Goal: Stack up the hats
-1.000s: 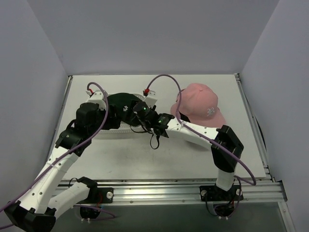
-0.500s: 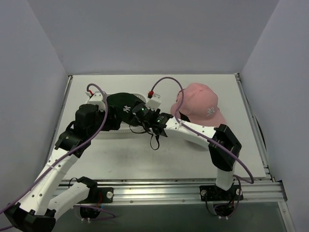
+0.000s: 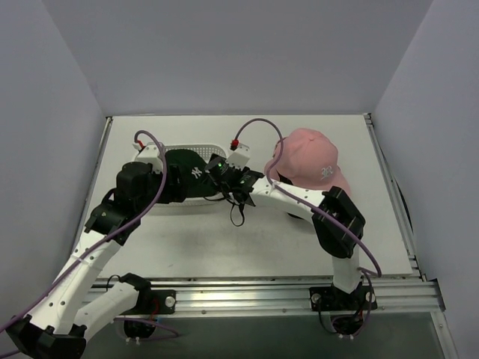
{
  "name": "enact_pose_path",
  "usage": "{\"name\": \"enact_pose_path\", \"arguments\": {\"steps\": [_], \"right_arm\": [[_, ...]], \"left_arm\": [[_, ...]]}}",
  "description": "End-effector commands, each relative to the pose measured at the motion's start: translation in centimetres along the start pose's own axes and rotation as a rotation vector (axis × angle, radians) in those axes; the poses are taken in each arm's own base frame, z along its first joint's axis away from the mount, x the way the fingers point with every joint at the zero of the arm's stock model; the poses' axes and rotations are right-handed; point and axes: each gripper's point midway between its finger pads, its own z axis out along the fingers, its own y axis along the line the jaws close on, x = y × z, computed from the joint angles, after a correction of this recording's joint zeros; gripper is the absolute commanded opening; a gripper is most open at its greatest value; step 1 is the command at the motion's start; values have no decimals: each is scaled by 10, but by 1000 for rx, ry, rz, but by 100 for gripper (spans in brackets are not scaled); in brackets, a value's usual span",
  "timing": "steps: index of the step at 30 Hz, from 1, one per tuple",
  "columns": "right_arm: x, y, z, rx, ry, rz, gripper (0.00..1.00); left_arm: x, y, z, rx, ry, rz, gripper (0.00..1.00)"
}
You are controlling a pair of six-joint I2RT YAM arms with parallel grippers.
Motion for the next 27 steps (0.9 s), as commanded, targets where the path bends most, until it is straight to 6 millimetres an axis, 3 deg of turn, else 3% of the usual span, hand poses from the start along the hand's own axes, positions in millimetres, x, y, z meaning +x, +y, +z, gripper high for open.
{"name": "enact_pose_path", "arguments": {"steps": [1, 11, 18, 27], "right_arm": [[-11, 5, 4, 25, -37, 4, 74], [-16, 26, 4, -19, -28, -41, 74], [-33, 41, -28, -84, -57, -81, 71], [-40, 40, -59, -156, -52, -100, 69]], "left_arm": [[-15, -6, -2, 36, -61, -14, 77], [-13, -3, 0, 20, -52, -16, 77], [-11, 23, 21, -113, 48, -74, 77], [-15, 57, 56, -278, 90, -162, 76]]}}
